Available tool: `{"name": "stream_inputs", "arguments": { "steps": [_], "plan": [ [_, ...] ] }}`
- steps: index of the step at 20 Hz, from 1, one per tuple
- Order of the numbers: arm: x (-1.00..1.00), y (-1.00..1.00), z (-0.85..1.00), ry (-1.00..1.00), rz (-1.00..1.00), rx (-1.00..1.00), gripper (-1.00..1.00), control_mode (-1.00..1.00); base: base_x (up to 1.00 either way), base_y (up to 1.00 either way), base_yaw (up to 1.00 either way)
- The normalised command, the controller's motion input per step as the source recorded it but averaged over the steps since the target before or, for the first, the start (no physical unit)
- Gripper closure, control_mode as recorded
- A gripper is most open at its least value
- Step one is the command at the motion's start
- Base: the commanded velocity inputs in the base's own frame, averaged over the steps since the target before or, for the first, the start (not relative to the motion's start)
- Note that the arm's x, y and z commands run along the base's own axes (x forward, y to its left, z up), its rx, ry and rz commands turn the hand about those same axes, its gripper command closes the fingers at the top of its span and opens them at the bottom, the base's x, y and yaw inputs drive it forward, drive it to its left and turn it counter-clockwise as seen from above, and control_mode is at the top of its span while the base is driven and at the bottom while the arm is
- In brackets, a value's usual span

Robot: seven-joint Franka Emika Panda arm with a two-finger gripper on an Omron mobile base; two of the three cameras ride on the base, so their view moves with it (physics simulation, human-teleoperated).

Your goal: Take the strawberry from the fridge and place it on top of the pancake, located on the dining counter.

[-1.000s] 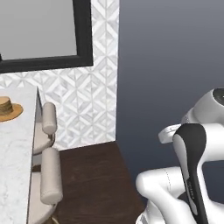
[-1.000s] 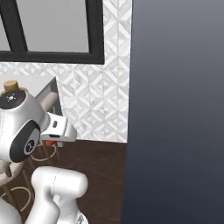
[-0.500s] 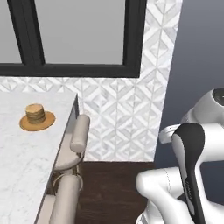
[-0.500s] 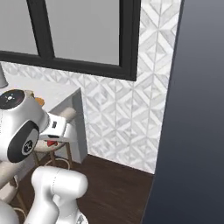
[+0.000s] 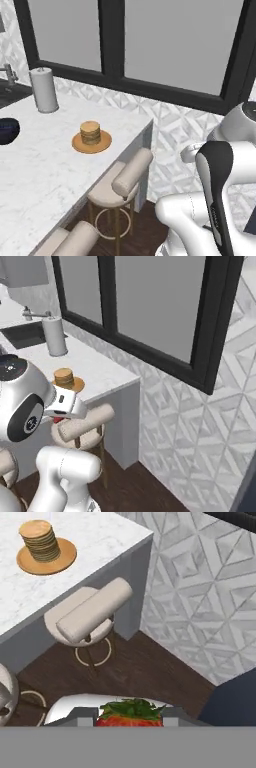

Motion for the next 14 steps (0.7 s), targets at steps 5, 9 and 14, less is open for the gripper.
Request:
{"name": "stream_inputs", "arguments": {
  "steps": [5,9,14],
  "plan": [
    [0.0,0.0,0.0,0.0,0.0,0.0,1.0,1.0,0.68,-0.47,0.83],
    [0.0,0.0,0.0,0.0,0.0,0.0,1.0,1.0,0.56,-0.36,0.87],
    [0.0,0.0,0.0,0.0,0.0,0.0,1.0,1.0,0.23,-0.44,0.83]
  ]
}}
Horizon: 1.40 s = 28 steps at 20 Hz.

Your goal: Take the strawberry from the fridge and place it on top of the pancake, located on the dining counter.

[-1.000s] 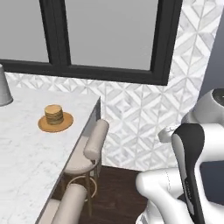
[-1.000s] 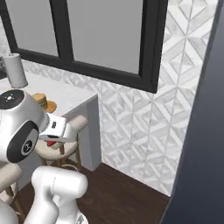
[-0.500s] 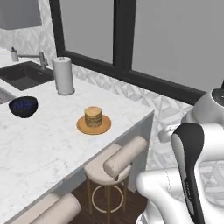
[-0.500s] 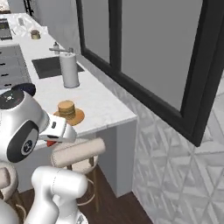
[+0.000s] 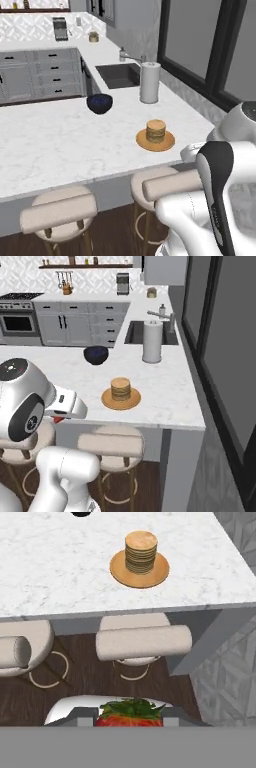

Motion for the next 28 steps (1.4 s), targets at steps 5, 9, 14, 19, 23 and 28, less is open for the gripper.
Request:
{"name": "stream_inputs", "arguments": {
  "steps": [5,9,14,19,23,28],
  "plan": [
    [0.0,0.0,0.0,0.0,0.0,0.0,1.0,1.0,0.03,-0.55,0.43],
    [0.0,0.0,0.0,0.0,0.0,0.0,1.0,1.0,0.03,-0.19,0.02],
    [0.0,0.0,0.0,0.0,0.0,0.0,1.0,1.0,0.55,0.0,-0.1],
    [0.0,0.0,0.0,0.0,0.0,0.0,1.0,1.0,0.99,-0.26,-0.01],
    [0.0,0.0,0.0,0.0,0.0,0.0,1.0,1.0,0.62,-0.33,-0.02],
    [0.0,0.0,0.0,0.0,0.0,0.0,1.0,1.0,0.0,0.0,0.0]
  ]
}}
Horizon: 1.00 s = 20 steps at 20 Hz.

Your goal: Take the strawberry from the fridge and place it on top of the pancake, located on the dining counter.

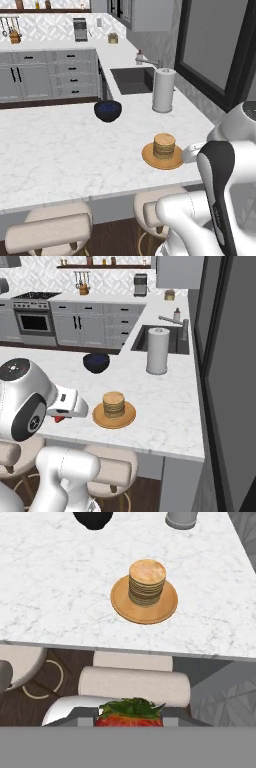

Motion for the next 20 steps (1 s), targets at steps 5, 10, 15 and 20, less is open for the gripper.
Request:
{"name": "stream_inputs", "arguments": {
  "steps": [5,10,15,20],
  "plan": [
    [0.0,0.0,0.0,0.0,0.0,0.0,1.0,1.0,0.17,-0.03,0.0],
    [0.93,-0.08,0.19,0.0,0.01,0.0,1.0,-1.0,0.0,0.0,0.0],
    [1.0,0.0,0.03,0.0,0.0,0.0,1.0,-1.0,0.0,0.0,0.0],
    [1.0,-0.2,-0.24,0.01,0.0,0.0,1.0,-1.0,0.0,0.0,0.0]
  ]
}}
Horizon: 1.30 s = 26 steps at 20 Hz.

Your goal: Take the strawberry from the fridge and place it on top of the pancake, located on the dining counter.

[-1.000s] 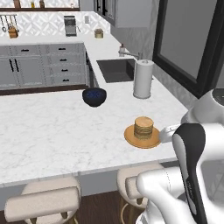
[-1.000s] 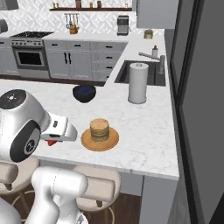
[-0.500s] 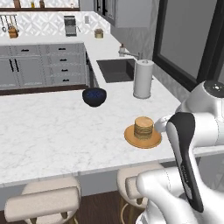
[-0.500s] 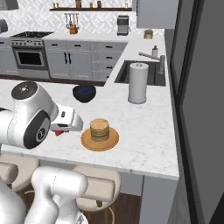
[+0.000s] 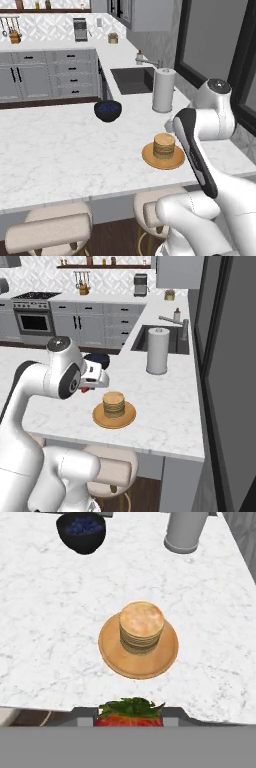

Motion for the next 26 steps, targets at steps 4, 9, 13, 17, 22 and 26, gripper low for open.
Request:
{"name": "stream_inputs", "arguments": {
  "steps": [4,9,13,17,22,26],
  "plan": [
    [1.0,-0.43,-0.65,0.0,0.0,0.0,1.0,-1.0,0.0,0.0,0.0],
    [1.0,-0.06,-0.63,0.01,0.0,-0.09,1.0,-1.0,0.0,0.0,0.0],
    [1.0,0.01,-0.59,0.1,0.0,-0.02,1.0,-1.0,0.0,0.0,0.0],
    [0.76,0.0,-0.34,0.11,0.0,0.0,1.0,-1.0,0.0,0.0,0.0],
    [0.23,0.0,-0.25,0.02,0.0,0.0,1.0,-1.0,0.0,0.0,0.0],
    [0.03,0.0,-0.35,0.01,0.0,0.0,1.0,-1.0,0.0,0.0,0.0]
  ]
}}
